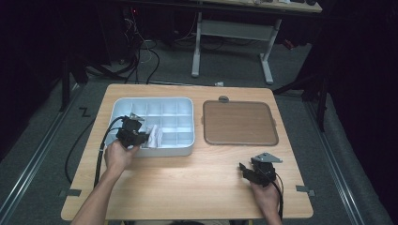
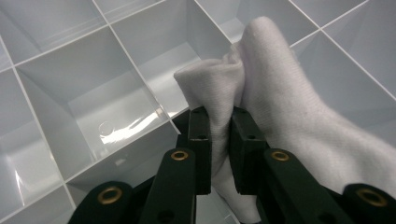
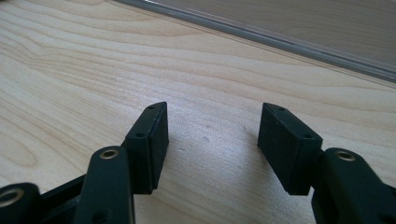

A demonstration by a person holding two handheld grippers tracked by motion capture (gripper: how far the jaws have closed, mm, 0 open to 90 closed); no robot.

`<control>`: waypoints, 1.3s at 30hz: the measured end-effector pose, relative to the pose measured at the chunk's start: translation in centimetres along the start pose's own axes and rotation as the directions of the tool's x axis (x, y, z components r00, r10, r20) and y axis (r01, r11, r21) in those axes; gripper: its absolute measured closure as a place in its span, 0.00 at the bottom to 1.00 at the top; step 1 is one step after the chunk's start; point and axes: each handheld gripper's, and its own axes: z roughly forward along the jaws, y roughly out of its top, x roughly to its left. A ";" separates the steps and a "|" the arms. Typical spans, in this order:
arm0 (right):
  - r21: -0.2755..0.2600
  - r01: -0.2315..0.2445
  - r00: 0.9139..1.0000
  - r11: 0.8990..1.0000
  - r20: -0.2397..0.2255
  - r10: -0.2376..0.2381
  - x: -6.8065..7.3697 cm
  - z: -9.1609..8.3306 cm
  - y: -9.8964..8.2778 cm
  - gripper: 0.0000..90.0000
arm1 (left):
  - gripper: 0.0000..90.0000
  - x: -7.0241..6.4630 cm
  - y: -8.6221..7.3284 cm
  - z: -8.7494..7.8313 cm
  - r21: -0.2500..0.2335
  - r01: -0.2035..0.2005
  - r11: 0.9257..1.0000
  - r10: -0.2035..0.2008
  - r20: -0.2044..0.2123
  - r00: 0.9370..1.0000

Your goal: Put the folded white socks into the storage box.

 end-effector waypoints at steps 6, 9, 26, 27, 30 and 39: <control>0.000 0.000 1.000 1.000 0.000 0.000 0.0 0.0 0.0 0.48 | 0.91 0.0 -0.1 0.1 0.016 -0.006 1.000 0.006 -0.003 1.000; -0.001 0.003 1.000 1.000 0.000 -0.003 0.0 0.0 0.0 0.48 | 0.91 -0.2 -0.2 0.3 0.029 -0.015 0.999 0.016 -0.010 1.000; 0.001 0.000 1.000 1.000 -0.001 0.000 0.0 0.0 0.0 0.48 | 0.93 -0.2 -0.3 1.6 0.148 -0.003 0.989 0.008 -0.030 1.000; 0.001 -0.001 1.000 1.000 -0.001 0.001 0.0 0.0 0.0 0.48 | 0.93 -0.2 -0.3 1.6 0.148 -0.003 0.989 0.008 -0.030 1.000; 0.002 -0.001 1.000 1.000 0.000 0.001 0.0 0.1 0.1 0.48 | 0.94 -0.3 -0.7 2.1 0.180 0.011 0.984 -0.003 -0.043 0.999; 0.001 0.000 1.000 1.000 -0.001 0.000 0.1 0.1 0.1 0.48 | 0.92 -0.2 -0.6 2.0 0.176 0.031 0.984 -0.023 -0.046 0.999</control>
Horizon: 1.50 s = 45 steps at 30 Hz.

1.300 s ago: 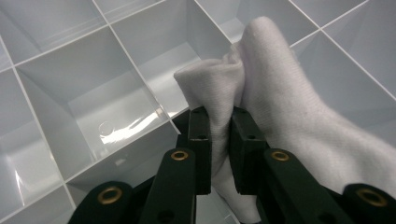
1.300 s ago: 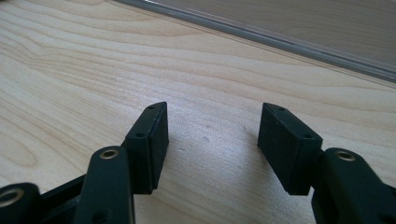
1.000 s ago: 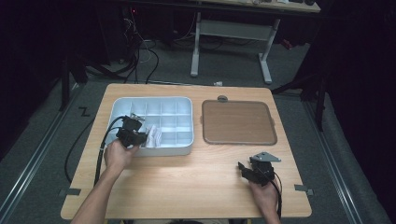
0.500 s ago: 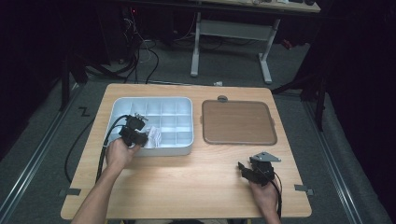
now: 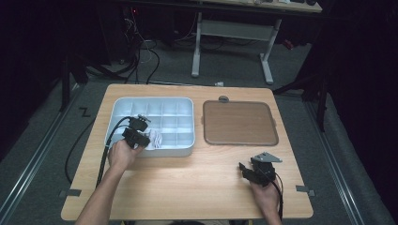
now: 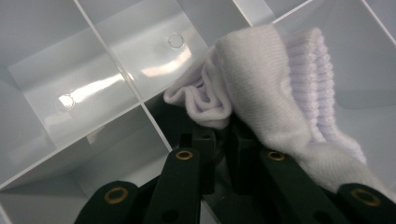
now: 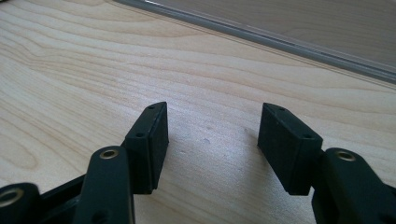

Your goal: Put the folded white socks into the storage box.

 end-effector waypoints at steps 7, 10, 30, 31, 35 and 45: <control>0.000 0.000 1.000 1.000 0.000 0.000 0.0 0.0 0.0 0.48 | 0.89 0.1 0.1 -0.7 -0.039 0.012 0.999 -0.011 0.018 1.000; 0.000 0.000 1.000 1.000 0.000 0.000 0.0 0.0 0.0 0.48 | 0.88 0.1 0.1 -1.0 -0.058 0.017 0.998 -0.016 0.027 0.999; 0.001 0.000 1.000 1.000 0.000 0.000 0.0 0.0 0.0 0.48 | 0.91 0.1 0.0 -2.1 -0.120 -0.012 0.993 0.015 0.026 1.000; 0.000 0.000 1.000 1.000 0.000 0.000 0.0 0.0 0.0 0.48 | 0.92 0.1 0.0 -2.0 -0.118 -0.017 0.993 0.020 0.023 1.000; 0.000 0.000 1.000 1.000 0.000 0.000 0.0 0.0 0.0 0.48 | 0.94 -0.1 -0.1 -1.5 -0.086 -0.046 0.995 0.046 0.002 0.999; 0.000 0.000 1.000 1.000 0.000 0.000 0.0 0.0 0.0 0.48 | 0.94 -0.1 -0.3 -0.4 -0.034 -0.039 0.999 0.039 -0.005 0.999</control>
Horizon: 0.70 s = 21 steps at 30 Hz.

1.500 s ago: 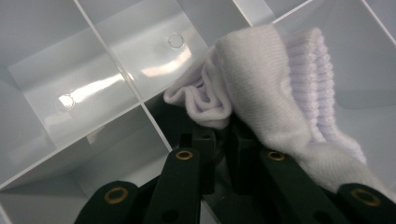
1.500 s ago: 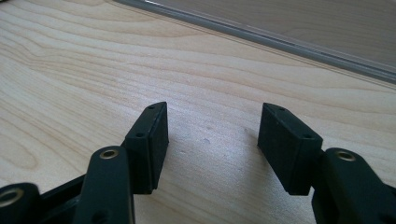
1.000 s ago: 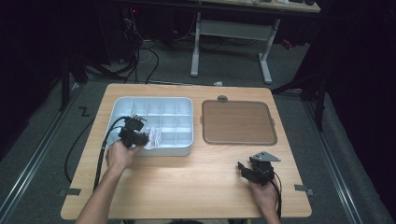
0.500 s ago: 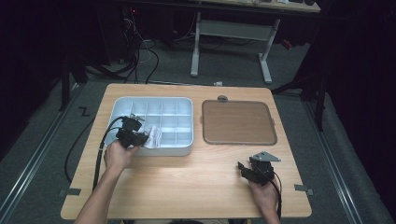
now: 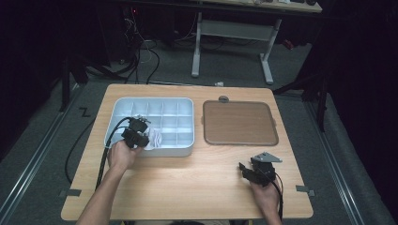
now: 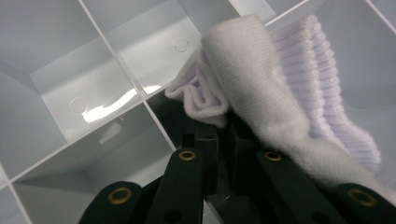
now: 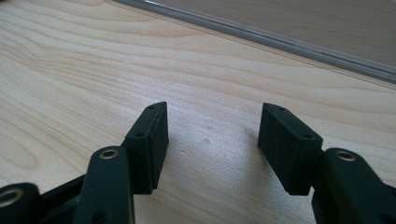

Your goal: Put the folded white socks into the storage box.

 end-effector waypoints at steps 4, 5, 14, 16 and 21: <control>0.000 0.000 1.000 1.000 0.000 0.000 0.0 0.0 0.0 0.48 | 0.90 -0.1 0.1 -0.5 -0.023 0.006 1.000 -0.006 0.003 1.000; 0.000 0.000 1.000 1.000 0.000 0.000 0.0 0.0 0.0 0.48 | 0.89 -0.1 0.1 -0.6 -0.033 0.008 0.999 -0.008 0.003 1.000; 0.000 0.000 1.000 1.000 0.000 0.000 0.0 0.0 0.0 0.48 | 0.74 -0.2 0.8 -2.2 -0.089 0.038 0.995 -0.037 0.017 0.999; 0.000 0.000 1.000 1.000 0.000 0.000 0.0 0.0 0.0 0.48 | 0.72 -0.2 0.8 -2.2 -0.094 0.041 0.995 -0.040 0.016 0.999; 0.000 0.000 1.000 1.000 0.000 0.000 0.0 0.0 0.0 0.48 | 0.70 0.0 0.8 -2.4 -0.105 0.054 0.993 -0.052 0.018 0.998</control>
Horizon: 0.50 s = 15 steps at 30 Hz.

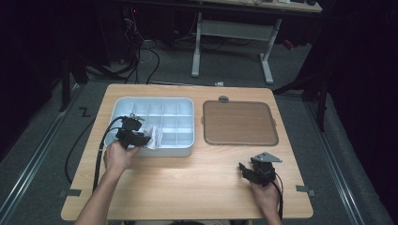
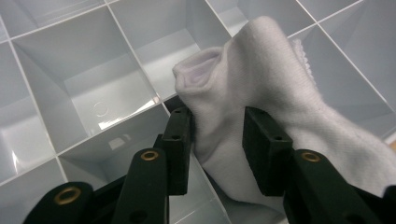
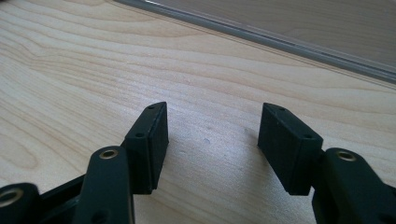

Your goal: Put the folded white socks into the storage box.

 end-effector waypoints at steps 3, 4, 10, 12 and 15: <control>0.000 -0.001 1.000 1.000 0.000 0.001 0.0 0.0 0.0 0.48 | 0.69 0.2 0.1 -0.5 -0.014 0.023 1.000 -0.023 0.012 1.000; 0.001 0.000 1.000 1.000 0.000 0.000 0.0 0.0 0.0 0.48 | 0.68 0.3 0.2 -0.6 -0.017 0.026 1.000 -0.026 0.016 1.000; 0.001 0.000 1.000 1.000 0.000 0.000 0.0 0.0 0.0 0.48 | 0.66 0.3 0.7 -1.5 -0.048 0.058 0.997 -0.056 0.044 0.997; 0.001 0.000 1.000 1.000 0.000 0.000 0.0 0.0 0.0 0.48 | 0.65 0.2 0.9 -2.0 -0.070 0.078 0.995 -0.074 0.057 0.996; 0.000 0.000 1.000 1.000 0.000 0.000 0.0 0.0 0.0 0.48 | 0.65 0.0 1.2 -2.5 -0.095 0.095 0.991 -0.088 0.077 0.993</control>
